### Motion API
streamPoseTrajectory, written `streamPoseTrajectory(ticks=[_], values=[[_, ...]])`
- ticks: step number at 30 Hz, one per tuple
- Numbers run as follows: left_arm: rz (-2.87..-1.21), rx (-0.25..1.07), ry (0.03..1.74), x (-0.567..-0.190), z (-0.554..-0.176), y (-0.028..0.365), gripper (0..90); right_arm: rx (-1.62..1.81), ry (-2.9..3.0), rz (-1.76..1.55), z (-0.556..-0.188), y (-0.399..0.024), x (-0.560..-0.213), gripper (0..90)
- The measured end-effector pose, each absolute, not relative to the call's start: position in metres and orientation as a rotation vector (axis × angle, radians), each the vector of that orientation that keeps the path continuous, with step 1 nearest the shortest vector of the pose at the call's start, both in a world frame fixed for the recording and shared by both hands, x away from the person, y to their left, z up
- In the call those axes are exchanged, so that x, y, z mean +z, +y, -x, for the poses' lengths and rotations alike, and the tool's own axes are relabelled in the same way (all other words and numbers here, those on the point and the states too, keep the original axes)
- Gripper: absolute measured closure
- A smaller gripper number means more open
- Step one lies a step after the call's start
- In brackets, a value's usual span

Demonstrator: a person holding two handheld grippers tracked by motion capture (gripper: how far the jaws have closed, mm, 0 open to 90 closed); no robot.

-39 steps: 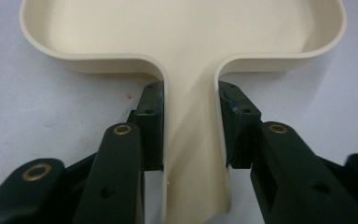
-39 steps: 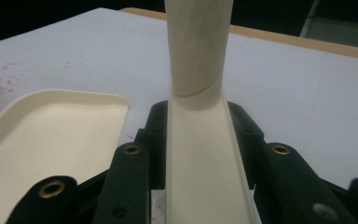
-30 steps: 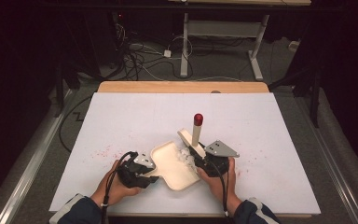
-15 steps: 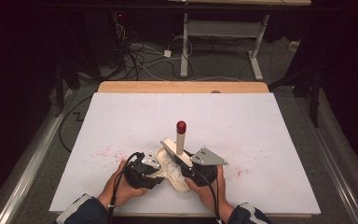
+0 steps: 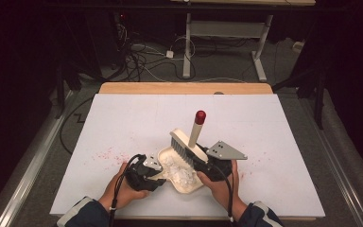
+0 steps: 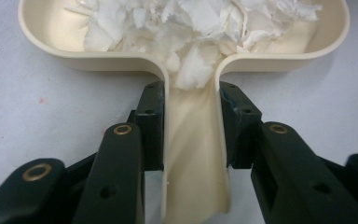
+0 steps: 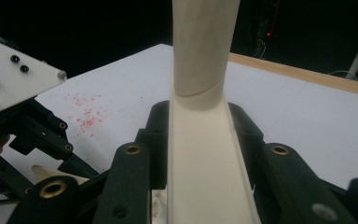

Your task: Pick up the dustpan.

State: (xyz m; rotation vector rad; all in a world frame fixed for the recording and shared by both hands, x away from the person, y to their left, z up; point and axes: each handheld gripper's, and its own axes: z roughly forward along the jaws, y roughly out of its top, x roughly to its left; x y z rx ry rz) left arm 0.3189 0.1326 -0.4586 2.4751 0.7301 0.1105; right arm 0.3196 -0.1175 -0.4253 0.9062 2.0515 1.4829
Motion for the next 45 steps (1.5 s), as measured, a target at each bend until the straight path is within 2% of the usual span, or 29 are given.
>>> streamPoseTrajectory(ticks=[8, 16, 21, 31, 45], values=[[-2.488, 0.123, 0.735, -0.458, -0.319, 0.135, 63.6, 1.467, 2.070, -0.916, -0.316, -0.152, -0.411, 67.5], [-2.496, 0.123, 0.737, -0.461, -0.320, 0.133, 63.6, 1.419, 2.166, -0.951, -0.306, -0.183, -0.414, 67.5], [-2.515, 0.141, 0.719, -0.459, -0.318, 0.130, 63.5, 1.343, 2.202, -1.001, -0.309, -0.187, -0.427, 67.5], [-2.553, 0.140, 0.664, -0.459, -0.314, 0.124, 63.6, 1.242, 2.201, -1.002, -0.298, -0.195, -0.430, 67.5], [-2.565, 0.135, 0.648, -0.459, -0.314, 0.122, 63.6, 1.155, 2.254, -0.957, -0.251, -0.244, -0.402, 67.6]])
